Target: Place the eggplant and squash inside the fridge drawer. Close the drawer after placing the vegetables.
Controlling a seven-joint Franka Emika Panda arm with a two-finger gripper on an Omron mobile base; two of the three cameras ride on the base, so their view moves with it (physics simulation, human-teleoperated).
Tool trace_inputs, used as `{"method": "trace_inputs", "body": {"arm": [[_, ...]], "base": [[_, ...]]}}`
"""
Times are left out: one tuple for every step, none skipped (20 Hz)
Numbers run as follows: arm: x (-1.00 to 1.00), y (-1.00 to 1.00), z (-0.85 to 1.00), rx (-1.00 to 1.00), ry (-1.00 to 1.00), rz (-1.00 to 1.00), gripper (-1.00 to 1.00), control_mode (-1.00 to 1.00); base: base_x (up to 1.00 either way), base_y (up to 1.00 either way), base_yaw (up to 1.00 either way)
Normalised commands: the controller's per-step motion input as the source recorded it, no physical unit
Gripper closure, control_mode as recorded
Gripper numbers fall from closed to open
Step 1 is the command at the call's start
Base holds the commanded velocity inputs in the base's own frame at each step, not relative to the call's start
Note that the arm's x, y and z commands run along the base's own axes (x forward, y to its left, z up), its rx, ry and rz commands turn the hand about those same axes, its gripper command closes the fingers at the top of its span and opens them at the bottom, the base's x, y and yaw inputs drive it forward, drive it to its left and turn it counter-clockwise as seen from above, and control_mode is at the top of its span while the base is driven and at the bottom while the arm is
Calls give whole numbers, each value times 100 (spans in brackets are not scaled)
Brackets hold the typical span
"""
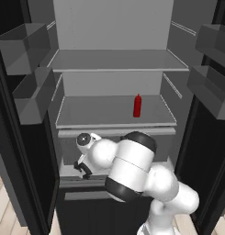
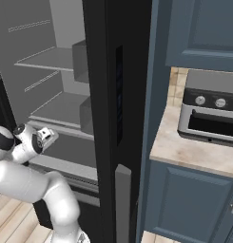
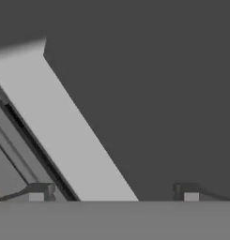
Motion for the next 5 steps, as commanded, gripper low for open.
{"method": "trace_inputs", "body": {"arm": [[-100,-26,48,1,0,4,-100,-100],[-100,-22,56,1,0,2,-100,-100],[-100,-24,50,3,0,1,-100,-100],[-100,-20,56,3,0,0,-100,-100],[-98,0,61,0,0,0,-100,-100]], "base": [[0,0,0],[0,0,0],[0,0,0],[0,0,0],[0,0,0]]}}
